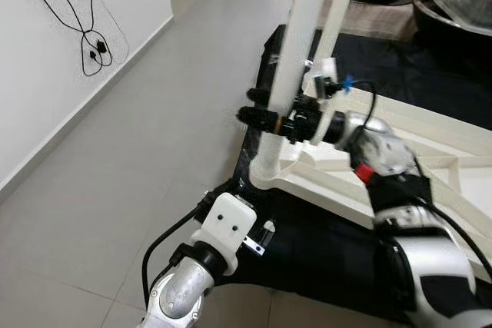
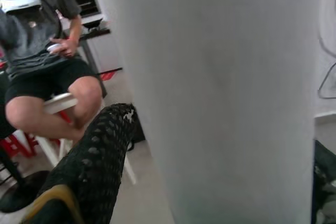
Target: Building children table
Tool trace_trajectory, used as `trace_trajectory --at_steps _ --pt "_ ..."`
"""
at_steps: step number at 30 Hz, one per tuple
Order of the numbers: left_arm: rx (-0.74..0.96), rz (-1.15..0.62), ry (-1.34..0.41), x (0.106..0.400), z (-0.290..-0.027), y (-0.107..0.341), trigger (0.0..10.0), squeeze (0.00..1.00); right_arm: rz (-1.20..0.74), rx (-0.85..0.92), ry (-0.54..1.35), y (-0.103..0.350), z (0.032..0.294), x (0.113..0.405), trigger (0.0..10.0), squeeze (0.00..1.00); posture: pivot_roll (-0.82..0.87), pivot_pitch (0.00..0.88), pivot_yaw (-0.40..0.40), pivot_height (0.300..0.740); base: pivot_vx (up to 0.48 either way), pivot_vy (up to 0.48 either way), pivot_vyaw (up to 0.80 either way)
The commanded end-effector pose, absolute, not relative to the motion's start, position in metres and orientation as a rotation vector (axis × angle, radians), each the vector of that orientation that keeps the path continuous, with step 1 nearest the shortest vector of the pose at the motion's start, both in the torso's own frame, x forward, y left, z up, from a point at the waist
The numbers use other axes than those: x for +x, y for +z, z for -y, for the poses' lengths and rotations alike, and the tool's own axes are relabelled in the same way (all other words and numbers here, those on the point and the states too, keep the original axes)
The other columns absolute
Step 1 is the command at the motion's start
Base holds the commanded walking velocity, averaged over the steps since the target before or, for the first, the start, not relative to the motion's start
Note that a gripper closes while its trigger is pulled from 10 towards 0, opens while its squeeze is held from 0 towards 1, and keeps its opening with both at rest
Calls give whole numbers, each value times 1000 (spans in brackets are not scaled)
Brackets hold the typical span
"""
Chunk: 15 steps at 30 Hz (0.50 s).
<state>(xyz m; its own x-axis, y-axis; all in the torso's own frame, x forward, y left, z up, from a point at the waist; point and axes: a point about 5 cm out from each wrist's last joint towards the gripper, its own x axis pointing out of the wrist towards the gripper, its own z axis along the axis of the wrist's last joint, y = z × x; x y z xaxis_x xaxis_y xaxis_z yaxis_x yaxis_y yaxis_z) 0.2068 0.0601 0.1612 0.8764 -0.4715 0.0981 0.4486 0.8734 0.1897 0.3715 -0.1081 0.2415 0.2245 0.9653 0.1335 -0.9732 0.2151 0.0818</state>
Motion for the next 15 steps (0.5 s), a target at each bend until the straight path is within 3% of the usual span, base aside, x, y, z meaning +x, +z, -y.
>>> trace_trajectory --at_steps 1,5,6,11,15 --pt "162 129 -482 204 -59 159 10000 0 63 144 1408 244 93 372 10000 0 162 123 -84 740 0 0 0" --pt "162 125 -479 203 -60 158 10000 0 84 158 1422 250 88 374 10000 0 165 125 -83 740 0 0 0" --pt "161 124 -479 203 -60 158 10000 0 99 162 1434 253 87 375 0 0 169 127 -82 740 0 0 0" --pt "160 123 -481 202 -59 158 10000 0 126 156 1410 257 88 378 0 0 172 123 -82 740 0 0 0" --pt "159 122 -483 202 -59 157 10000 0 152 83 1215 248 94 386 0 0 163 110 -79 740 0 0 0"
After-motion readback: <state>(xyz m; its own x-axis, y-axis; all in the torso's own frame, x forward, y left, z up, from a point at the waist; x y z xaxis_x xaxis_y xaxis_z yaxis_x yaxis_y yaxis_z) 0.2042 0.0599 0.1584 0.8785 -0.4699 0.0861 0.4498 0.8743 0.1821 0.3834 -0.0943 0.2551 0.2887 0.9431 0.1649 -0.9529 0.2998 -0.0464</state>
